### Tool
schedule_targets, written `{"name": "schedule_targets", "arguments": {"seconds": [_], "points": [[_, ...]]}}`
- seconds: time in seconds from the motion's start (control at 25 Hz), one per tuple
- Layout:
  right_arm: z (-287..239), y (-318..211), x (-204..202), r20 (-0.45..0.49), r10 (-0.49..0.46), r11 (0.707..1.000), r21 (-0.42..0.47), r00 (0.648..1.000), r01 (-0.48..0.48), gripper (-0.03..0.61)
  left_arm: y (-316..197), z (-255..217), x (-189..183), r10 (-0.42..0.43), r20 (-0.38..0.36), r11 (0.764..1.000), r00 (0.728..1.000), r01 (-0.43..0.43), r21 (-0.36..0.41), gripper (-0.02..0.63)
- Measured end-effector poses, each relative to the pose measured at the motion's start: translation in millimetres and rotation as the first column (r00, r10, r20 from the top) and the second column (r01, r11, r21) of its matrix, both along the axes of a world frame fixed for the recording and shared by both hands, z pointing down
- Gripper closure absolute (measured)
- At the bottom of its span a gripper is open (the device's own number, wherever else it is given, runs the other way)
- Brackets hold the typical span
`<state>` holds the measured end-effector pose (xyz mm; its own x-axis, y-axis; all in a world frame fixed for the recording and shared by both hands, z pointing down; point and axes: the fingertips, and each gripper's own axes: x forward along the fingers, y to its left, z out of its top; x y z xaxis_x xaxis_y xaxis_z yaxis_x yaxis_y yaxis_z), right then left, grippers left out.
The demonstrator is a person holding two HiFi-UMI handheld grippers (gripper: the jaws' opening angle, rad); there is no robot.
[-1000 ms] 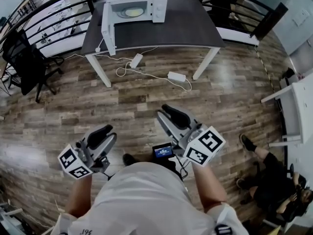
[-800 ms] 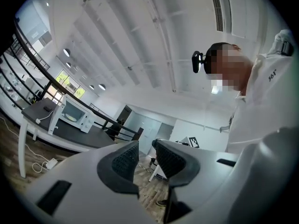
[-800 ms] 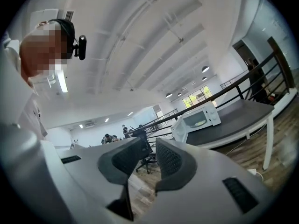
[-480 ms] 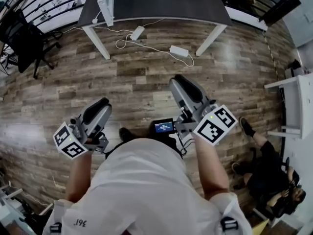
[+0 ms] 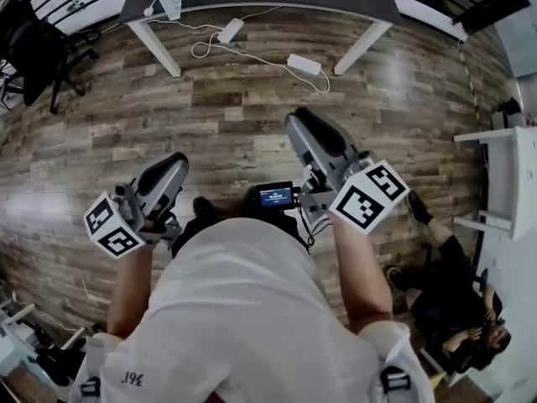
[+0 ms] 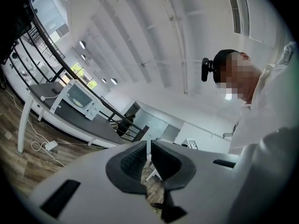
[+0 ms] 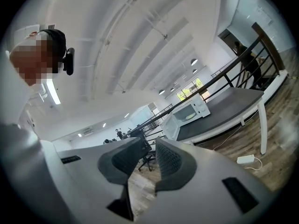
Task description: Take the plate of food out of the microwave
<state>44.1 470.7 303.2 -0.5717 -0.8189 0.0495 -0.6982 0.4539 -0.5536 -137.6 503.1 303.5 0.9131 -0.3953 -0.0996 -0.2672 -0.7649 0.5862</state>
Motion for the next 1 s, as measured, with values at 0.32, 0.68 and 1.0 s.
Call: {"name": "schedule_targets", "arguments": {"seconds": [0.32,0.68,1.0], "points": [[21.7,-17.1,9.5,-0.01,-0.052,0.998,-0.048,0.999,0.051,0.482,-10.2,14.8,23.3,-0.001,0.011,0.999,1.0,0.001,-0.048,0.58],[37.6,-62.7,-3.3,-0.023,-0.038,0.997,-0.074,0.999,0.036,0.482,-63.9,29.4,18.3,0.042,0.003,0.997,0.999,-0.041,-0.07,0.58],[32.7,-154.5,-25.4,-0.045,0.03,0.996,-0.078,0.999,-0.033,0.482,-168.4,24.7,8.6,0.14,-0.009,0.988,0.99,-0.14,-0.065,0.58]]}}
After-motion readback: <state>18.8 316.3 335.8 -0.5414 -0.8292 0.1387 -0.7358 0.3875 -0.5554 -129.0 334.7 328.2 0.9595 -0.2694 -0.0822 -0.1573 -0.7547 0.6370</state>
